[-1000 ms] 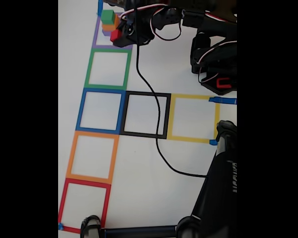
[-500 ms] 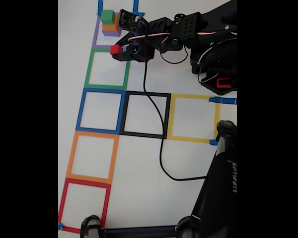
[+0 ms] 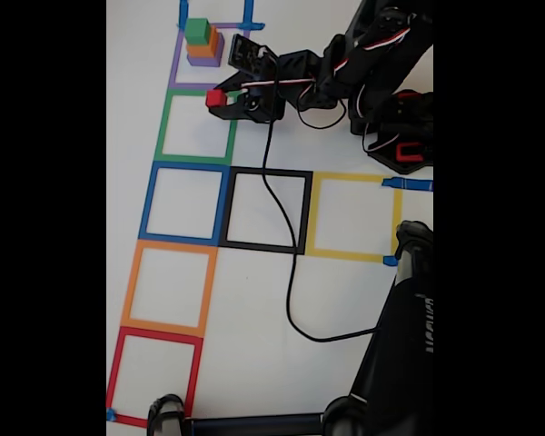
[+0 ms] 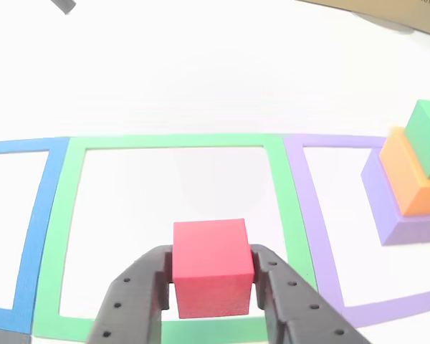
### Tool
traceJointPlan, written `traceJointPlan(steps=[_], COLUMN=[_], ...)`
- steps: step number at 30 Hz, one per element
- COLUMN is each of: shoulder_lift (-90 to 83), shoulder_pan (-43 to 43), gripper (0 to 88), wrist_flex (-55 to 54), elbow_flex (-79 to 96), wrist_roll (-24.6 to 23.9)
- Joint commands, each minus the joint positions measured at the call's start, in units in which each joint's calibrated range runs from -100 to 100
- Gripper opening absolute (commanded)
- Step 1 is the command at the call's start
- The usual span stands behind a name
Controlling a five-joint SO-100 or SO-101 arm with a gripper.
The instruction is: Tower of hanoi
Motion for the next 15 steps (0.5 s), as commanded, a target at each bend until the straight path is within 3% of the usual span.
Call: traceJointPlan(steps=[1, 6, 15], shoulder_lift=[11.8, 25.1, 35.6], shoulder_pan=[0.7, 0.7, 0.7], gripper=[5.9, 5.9, 6.0], wrist_flex=[-11.6, -21.3, -25.1], elbow_flex=[-3.5, -9.6, -17.4], wrist_roll=[0.7, 0.7, 0.7])
